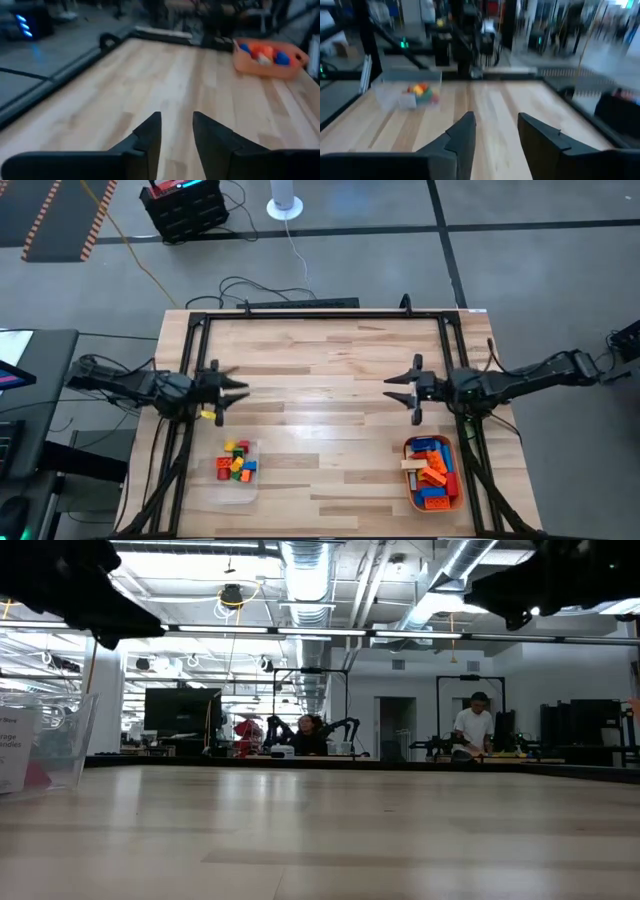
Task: Sort blocks by size
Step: Return To Home Position
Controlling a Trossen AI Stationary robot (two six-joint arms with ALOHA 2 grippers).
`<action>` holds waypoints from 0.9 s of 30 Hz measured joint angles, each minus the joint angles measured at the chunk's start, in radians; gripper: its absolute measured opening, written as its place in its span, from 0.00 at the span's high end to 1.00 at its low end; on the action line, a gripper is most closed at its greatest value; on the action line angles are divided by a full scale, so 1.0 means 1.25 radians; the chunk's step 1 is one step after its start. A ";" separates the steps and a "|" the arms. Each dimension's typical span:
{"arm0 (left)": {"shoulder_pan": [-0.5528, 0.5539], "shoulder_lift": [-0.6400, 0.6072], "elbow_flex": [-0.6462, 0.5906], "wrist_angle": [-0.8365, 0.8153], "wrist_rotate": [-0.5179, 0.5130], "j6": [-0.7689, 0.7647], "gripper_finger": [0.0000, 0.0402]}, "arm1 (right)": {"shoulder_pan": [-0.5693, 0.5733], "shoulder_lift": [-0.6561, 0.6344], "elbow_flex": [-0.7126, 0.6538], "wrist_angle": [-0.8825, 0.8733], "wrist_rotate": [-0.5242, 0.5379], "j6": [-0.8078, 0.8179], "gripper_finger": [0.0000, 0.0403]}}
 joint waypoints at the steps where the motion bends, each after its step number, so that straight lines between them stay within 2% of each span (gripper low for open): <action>1: 0.012 -0.022 -0.006 0.000 -0.004 0.009 0.75 | -0.003 -0.019 -0.017 0.021 0.000 -0.008 0.59; 6: 0.045 -0.123 -0.022 0.010 -0.004 0.057 0.83 | -0.035 -0.102 -0.082 0.032 0.004 -0.007 0.63; 11: 0.047 -0.186 -0.024 -0.003 -0.003 0.120 0.89 | -0.080 -0.160 -0.151 0.041 0.004 0.073 0.67; 17: 0.047 -0.194 -0.024 0.122 -0.004 0.179 0.91 | -0.158 -0.196 -0.213 0.066 0.011 0.204 0.70; 22: 0.047 -0.190 -0.024 0.090 -0.003 0.241 0.91 | -0.211 -0.202 -0.215 0.066 0.012 0.223 0.70; 27: 0.047 -0.187 -0.024 0.078 -0.003 0.225 0.91 | -0.234 -0.202 -0.215 0.052 0.012 0.230 0.70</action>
